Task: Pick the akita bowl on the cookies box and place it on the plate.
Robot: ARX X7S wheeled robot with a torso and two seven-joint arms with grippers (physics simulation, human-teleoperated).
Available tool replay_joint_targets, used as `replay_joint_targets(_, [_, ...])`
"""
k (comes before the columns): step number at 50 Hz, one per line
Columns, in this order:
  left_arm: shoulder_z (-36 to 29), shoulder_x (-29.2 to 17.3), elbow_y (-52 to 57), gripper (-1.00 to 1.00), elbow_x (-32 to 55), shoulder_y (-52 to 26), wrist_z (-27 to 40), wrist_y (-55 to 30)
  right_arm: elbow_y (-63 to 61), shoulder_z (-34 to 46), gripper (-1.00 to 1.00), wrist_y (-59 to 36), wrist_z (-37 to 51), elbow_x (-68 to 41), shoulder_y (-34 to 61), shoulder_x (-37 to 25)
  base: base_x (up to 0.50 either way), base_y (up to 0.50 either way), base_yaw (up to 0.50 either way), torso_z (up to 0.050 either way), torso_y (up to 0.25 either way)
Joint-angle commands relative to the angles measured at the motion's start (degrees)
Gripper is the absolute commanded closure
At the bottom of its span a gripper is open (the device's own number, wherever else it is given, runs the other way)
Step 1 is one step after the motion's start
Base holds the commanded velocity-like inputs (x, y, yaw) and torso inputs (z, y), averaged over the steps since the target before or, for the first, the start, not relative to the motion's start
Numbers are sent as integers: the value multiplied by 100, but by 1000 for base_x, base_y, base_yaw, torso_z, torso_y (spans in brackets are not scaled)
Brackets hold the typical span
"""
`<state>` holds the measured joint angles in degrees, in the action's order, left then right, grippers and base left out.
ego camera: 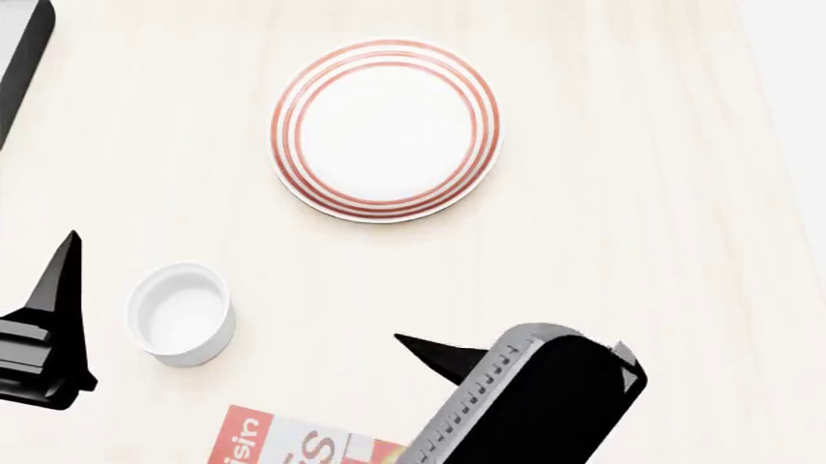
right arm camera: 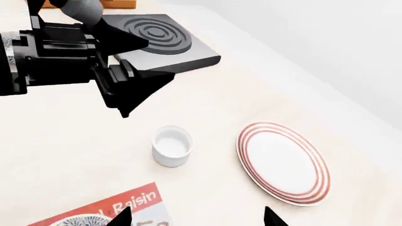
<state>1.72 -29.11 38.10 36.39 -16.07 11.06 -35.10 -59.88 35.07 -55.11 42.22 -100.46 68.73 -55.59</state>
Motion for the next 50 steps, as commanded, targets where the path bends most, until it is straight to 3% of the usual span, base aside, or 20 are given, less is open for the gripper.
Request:
replay_joint_targets(1, [-3,-34,52,-100,9,34,3,22,13,-335,-100,-898,1062,-2100,736,688,0,0,0,0,0])
replay_joint_targets(11, [-25,-40,48,-100,-49,86,-5,105,27,67,-100,-1263,1993,-2868,937,1380,0,0,0,0,0])
replay_joint_targets(23, [-77,-43,46,-100,-72,129,-50,188,146,1309,-100,-1414,2803,-3361,1411,2039,0,0,0,0,0])
replay_joint_targets(50, [-128,-60,37,-100,-81,190,-52,266,360,3010,-100,-1056,3669,-3607,1703,3267,0,0,0,0,0])
